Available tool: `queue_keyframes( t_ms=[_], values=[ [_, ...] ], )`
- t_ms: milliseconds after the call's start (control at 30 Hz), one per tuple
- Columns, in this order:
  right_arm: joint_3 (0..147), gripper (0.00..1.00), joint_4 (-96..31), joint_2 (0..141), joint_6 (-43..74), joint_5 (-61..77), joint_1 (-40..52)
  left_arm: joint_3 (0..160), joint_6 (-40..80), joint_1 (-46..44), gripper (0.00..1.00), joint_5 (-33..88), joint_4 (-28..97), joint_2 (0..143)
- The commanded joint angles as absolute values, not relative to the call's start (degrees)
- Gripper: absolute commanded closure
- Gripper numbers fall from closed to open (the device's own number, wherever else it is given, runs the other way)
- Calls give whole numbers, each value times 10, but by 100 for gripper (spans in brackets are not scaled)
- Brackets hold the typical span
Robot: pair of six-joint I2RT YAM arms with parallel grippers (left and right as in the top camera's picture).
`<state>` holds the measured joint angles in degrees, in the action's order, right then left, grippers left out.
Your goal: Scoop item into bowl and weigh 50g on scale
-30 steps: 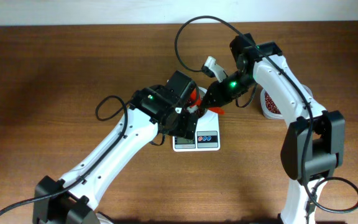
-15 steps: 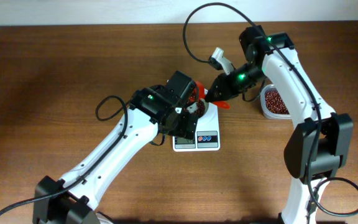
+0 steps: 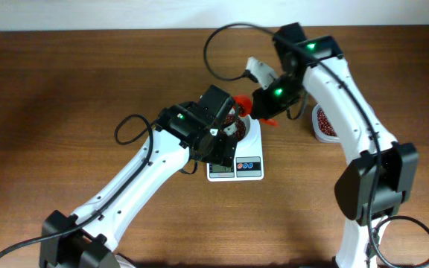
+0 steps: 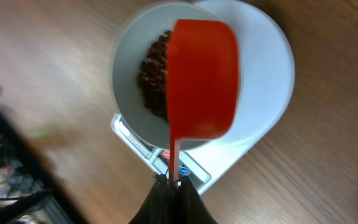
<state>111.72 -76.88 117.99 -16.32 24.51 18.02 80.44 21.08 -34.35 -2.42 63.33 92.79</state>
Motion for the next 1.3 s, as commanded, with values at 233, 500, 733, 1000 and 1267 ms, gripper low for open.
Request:
queue_keyframes(
  t_ms=[233,500,733,1000,1267],
  values=[
    [1128,96,-741,1159,-130,208,225,803,218,-345,1,-28,632,930],
    [1128,96,-748,1159,-132,266,198,803,218,-345,1,-28,633,930],
    [1128,96,-748,1159,-132,266,198,803,218,-345,1,-28,633,930],
    [1128,96,-755,1159,-132,270,198,803,218,-345,1,-28,633,930],
    [1128,96,-780,1159,-133,441,117,803,218,-345,1,-28,632,930]
  ],
)
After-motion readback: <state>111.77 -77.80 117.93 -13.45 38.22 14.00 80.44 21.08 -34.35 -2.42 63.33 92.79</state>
